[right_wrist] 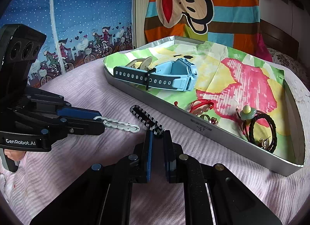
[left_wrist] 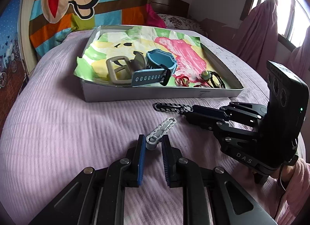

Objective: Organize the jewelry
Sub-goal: 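Grasp the white chain bracelet with the left tool while the right tool grasps the black chain bracelet, then carry both chain bracelets into the tray and open both tools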

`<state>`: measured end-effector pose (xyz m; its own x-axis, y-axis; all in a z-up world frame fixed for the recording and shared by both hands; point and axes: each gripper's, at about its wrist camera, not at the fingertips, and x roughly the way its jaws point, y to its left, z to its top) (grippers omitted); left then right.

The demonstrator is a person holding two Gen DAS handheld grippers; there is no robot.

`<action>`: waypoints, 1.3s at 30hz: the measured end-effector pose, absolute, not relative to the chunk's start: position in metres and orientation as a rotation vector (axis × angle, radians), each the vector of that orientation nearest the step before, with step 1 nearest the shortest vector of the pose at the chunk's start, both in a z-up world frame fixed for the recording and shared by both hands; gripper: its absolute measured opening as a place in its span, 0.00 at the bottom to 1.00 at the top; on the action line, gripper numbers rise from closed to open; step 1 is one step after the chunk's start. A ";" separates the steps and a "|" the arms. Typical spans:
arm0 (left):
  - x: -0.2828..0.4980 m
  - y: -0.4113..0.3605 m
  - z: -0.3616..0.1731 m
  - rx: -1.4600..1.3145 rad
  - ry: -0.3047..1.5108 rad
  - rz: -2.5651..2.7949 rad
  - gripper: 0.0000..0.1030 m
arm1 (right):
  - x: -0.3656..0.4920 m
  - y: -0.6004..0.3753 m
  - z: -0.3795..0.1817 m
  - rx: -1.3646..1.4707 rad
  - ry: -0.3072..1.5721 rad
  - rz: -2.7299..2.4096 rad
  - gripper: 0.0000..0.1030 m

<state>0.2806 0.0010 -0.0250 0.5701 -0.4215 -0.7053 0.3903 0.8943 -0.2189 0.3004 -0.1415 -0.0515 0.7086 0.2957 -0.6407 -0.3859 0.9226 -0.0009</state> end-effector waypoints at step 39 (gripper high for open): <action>0.263 0.005 -0.024 -0.088 0.824 -0.297 0.12 | 0.296 -0.129 -0.048 -0.134 0.690 0.436 0.10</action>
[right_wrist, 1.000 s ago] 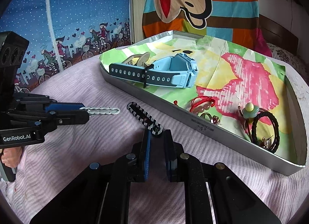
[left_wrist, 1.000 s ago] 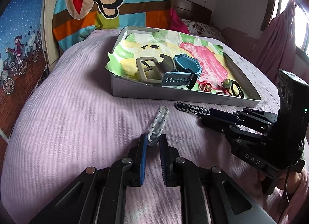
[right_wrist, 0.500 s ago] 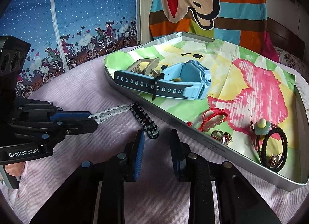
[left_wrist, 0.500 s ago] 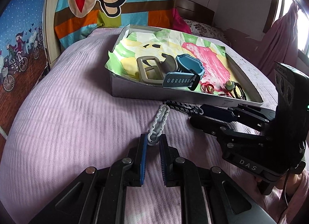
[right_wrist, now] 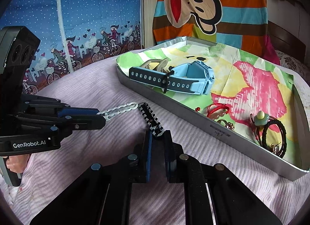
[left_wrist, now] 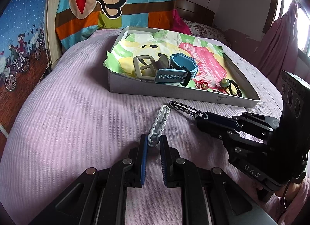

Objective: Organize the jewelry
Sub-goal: 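Carry both chain bracelets into the tray and open both tools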

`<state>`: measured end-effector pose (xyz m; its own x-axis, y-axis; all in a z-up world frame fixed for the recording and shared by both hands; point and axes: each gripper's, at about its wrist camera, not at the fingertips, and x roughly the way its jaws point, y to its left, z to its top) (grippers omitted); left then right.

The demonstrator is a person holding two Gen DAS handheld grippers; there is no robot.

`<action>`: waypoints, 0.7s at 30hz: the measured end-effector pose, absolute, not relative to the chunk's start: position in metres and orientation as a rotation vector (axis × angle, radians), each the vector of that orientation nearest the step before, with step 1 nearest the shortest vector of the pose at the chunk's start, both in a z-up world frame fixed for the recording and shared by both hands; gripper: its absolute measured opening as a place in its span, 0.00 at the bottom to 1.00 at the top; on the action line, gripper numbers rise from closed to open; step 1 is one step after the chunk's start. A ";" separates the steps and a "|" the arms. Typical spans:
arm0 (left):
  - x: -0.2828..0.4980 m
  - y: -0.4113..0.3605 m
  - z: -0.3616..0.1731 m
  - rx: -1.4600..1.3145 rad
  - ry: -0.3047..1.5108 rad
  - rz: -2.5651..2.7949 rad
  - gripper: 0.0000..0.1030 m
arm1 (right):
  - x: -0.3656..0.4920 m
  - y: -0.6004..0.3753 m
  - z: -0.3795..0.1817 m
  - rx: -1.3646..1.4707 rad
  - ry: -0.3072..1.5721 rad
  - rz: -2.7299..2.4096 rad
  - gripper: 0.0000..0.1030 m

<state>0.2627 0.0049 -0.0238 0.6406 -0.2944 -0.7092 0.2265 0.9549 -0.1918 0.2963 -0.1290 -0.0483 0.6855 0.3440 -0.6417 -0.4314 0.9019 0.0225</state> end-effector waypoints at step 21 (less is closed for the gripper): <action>0.250 -0.035 0.028 -0.044 0.622 -0.299 0.12 | 0.257 -0.193 -0.011 -0.004 0.519 0.284 0.10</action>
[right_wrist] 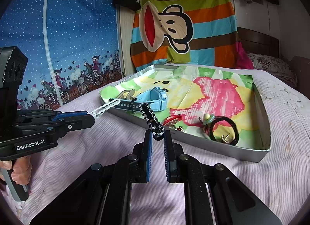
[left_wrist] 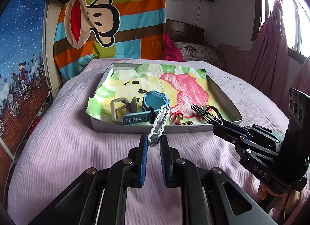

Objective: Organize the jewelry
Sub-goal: 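Carry both chain bracelets into the tray and open both tools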

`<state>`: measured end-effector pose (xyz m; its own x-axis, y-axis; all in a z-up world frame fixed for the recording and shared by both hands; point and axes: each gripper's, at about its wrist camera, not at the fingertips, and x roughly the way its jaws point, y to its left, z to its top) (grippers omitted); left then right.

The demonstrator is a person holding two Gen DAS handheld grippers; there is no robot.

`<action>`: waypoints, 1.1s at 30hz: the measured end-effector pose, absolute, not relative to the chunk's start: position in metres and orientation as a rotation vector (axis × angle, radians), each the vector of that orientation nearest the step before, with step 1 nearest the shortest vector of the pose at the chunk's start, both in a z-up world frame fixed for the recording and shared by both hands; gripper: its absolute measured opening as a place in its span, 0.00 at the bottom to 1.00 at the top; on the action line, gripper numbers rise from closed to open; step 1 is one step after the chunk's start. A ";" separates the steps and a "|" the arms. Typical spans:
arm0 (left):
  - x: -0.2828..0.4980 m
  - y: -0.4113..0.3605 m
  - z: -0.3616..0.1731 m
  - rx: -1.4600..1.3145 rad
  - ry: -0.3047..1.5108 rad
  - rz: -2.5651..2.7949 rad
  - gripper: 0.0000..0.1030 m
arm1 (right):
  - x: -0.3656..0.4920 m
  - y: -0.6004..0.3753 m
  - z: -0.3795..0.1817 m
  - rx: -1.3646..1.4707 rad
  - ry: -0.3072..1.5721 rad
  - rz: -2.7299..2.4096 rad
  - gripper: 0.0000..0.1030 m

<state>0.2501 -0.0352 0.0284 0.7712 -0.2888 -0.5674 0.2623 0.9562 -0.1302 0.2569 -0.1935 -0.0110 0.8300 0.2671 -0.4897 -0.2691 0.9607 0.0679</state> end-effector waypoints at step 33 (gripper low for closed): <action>0.411 -0.142 0.019 -0.073 0.779 -0.286 0.12 | 0.390 -0.296 -0.013 0.197 0.625 0.024 0.10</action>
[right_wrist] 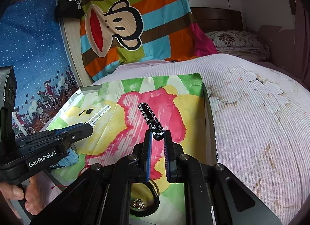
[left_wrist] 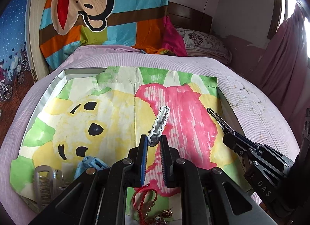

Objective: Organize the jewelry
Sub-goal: 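Carry both chain bracelets into the tray and open both tools, then lift both open tools away from the tray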

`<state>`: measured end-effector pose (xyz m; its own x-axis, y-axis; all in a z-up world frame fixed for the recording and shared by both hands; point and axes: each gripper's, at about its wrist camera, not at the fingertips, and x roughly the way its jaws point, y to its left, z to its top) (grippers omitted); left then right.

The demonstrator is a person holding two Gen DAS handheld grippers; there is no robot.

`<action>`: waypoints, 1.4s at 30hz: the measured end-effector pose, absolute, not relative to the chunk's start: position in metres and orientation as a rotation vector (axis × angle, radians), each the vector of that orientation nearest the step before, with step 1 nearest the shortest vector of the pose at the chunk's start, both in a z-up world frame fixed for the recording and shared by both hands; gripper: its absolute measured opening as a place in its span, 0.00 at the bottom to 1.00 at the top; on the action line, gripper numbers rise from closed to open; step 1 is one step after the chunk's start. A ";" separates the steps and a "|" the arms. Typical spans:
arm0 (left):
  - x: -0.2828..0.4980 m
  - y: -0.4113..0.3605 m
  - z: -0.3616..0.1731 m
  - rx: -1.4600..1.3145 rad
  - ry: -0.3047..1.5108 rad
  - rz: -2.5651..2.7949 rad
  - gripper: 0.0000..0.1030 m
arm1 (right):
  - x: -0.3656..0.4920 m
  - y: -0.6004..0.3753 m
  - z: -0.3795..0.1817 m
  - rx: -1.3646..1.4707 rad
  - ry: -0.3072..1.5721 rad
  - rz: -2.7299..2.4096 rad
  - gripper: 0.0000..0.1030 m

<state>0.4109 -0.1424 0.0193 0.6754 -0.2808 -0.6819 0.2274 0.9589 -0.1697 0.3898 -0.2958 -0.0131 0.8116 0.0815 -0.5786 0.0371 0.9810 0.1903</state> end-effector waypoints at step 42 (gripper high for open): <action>0.384 -0.124 0.028 -0.142 0.735 -0.273 0.50 | 0.375 -0.298 -0.032 0.226 0.661 0.025 0.39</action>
<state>0.3838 -0.1238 0.0281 0.7087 -0.2944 -0.6412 0.1956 0.9551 -0.2224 0.3748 -0.2984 -0.0320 0.7900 0.0945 -0.6058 0.0491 0.9751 0.2162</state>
